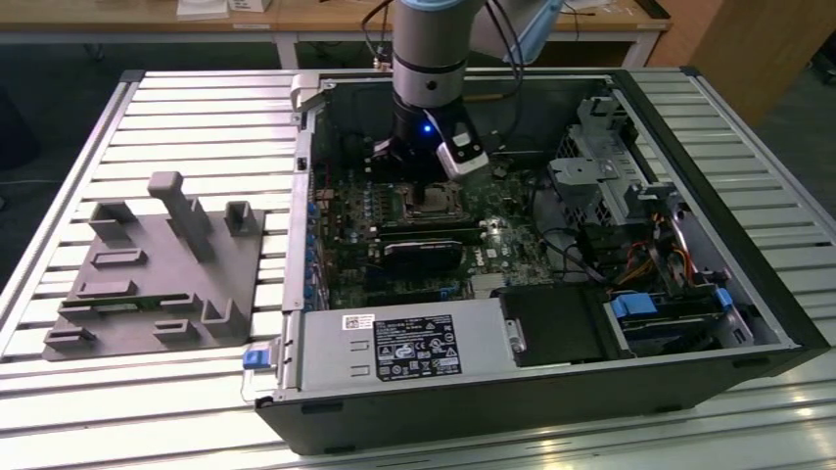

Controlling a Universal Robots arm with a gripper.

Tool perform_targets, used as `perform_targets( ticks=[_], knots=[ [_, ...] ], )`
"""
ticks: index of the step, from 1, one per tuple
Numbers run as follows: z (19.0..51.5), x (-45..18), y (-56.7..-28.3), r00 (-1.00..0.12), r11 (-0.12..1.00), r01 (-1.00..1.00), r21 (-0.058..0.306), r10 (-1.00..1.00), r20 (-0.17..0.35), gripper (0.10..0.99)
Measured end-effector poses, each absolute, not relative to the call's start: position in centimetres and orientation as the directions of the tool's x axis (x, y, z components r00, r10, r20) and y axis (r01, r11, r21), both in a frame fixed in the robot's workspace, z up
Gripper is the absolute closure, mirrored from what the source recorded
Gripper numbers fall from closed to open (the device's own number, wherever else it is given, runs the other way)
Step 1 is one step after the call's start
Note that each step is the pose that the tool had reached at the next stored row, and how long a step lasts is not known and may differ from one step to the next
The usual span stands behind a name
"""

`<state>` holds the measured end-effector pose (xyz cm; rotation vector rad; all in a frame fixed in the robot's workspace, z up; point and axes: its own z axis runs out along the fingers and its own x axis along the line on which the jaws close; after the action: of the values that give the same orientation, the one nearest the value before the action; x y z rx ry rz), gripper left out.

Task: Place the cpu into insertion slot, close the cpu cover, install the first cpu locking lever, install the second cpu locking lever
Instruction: 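Close the cpu cover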

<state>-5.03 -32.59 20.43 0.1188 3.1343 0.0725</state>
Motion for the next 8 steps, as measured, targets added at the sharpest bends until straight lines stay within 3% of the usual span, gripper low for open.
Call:
perform_targets(
  ticks=[8],
  knots=[
    [20.07,-5.73,-32.61,-0.997,0.996,0.075,0.046,0.076,-0.002,0.98]
  ],
)
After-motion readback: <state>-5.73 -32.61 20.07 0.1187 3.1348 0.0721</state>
